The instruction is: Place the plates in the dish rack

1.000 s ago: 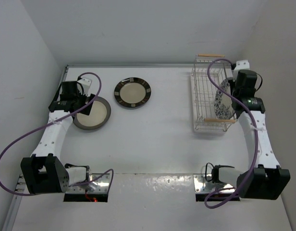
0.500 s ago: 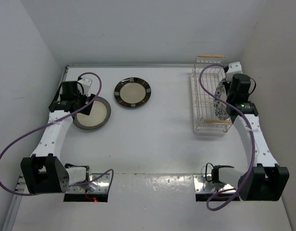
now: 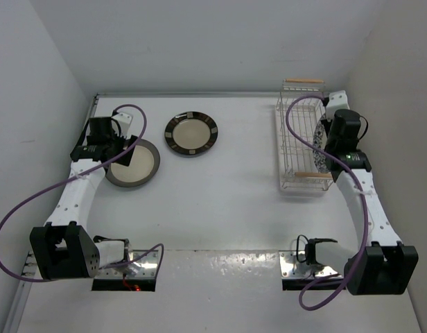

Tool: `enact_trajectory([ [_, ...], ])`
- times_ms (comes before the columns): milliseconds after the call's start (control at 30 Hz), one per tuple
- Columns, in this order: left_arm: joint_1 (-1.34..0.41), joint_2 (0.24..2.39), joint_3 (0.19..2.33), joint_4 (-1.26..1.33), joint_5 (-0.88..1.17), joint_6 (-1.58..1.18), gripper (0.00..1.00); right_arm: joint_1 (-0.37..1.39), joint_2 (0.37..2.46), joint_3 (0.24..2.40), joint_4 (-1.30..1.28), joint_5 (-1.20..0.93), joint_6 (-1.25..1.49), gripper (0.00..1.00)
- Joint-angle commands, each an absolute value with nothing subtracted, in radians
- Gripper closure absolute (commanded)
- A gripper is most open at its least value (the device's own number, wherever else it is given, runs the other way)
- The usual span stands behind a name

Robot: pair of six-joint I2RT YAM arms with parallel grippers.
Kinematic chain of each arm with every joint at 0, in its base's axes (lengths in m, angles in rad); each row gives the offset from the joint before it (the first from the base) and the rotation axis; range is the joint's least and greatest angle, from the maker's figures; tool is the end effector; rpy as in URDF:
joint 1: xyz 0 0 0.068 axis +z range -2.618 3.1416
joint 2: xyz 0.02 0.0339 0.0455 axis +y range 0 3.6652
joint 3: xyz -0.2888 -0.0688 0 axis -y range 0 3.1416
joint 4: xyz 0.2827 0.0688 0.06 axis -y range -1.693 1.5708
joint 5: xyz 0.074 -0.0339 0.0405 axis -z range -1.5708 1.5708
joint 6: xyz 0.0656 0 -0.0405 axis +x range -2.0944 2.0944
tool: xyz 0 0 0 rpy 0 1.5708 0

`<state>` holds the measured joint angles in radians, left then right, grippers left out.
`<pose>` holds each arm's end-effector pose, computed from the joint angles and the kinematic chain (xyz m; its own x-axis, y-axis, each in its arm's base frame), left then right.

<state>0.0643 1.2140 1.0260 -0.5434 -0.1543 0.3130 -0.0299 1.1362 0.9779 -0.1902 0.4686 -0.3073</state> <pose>0.3101 0.0301 0.2975 -0.6888 0.2605 -0.6765 0.0362 0.9444 0.3268 0.3106 -0.0389 0.3449 -0.4618 -0.2562 -0.8492 0.3266 0.8410 -0.4313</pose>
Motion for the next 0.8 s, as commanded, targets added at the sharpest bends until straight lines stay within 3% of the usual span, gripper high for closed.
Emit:
enact_trajectory([
  [0,0.057,1.210,1.039,-0.522,-0.156,0.318,0.03,-0.025,1.071,0.957,-0.064,0.506,-0.267,1.00],
  [400,0.057,1.192,1.020,-0.522,-0.156,0.327,0.03,0.023,1.098,0.871,-0.038,0.542,-0.307,1.00],
  [467,0.057,1.192,1.020,-0.522,-0.156,0.327,0.03,0.028,1.106,0.883,-0.070,0.531,-0.298,0.86],
  [500,0.057,1.192,1.020,-0.522,-0.156,0.327,0.03,0.028,1.118,0.891,-0.084,0.513,-0.292,0.65],
  [567,0.057,1.192,1.011,-0.522,-0.144,0.327,0.01,0.026,1.132,0.922,-0.126,0.505,-0.262,0.51],
  [600,0.057,1.192,1.011,-0.522,-0.127,0.327,0.01,0.026,1.135,0.928,-0.127,0.503,-0.258,0.36],
  [767,0.141,1.343,1.043,-0.593,-0.063,0.315,0.00,0.029,1.154,0.995,-0.156,0.505,-0.233,0.16],
])
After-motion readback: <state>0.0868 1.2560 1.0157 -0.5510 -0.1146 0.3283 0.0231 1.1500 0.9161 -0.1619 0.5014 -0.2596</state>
